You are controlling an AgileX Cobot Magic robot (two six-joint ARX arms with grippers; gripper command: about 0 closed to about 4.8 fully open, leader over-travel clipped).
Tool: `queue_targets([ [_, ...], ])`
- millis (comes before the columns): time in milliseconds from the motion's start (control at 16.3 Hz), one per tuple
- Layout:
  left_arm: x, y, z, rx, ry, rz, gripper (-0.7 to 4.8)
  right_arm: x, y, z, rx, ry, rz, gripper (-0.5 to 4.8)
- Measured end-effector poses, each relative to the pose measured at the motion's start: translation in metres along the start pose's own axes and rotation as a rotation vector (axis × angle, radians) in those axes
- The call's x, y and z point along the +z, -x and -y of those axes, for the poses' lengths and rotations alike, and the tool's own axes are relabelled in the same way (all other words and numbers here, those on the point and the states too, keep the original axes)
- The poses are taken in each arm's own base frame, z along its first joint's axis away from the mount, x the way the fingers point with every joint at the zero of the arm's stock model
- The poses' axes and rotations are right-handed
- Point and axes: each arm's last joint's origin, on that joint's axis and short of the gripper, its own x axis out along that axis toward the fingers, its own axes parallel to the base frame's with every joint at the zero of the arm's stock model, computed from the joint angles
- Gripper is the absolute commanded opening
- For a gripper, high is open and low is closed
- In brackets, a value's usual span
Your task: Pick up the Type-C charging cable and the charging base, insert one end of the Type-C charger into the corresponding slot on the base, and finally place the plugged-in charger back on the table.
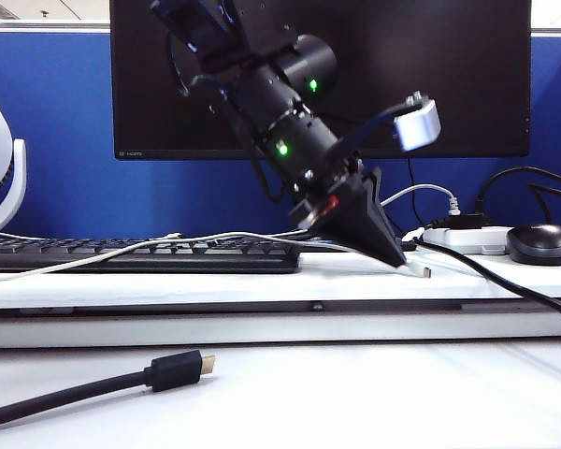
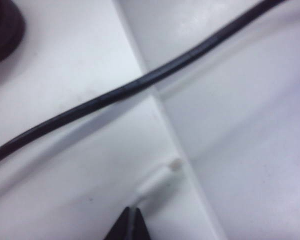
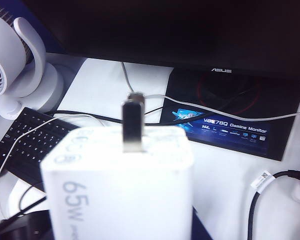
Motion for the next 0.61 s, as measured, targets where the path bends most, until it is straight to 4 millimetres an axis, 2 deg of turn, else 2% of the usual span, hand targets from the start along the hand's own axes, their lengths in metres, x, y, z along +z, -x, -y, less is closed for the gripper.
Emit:
queue_targets([
  [246,0.000,0.007,-0.003,0.032,0.040,-0.034,-0.06,0.000,0.000,0.000,0.001,0.000,0.000,-0.06],
  [430,-0.003,0.013,-0.005,0.057,0.087,-0.068,1.11,0.000,0.000,0.000,0.000,0.000,0.000,-0.06],
  [615,0.008,0.028,-0.007,0.084,0.092,-0.033,1.47,0.000,0.000,0.000,0.000,0.000,0.000,-0.06],
])
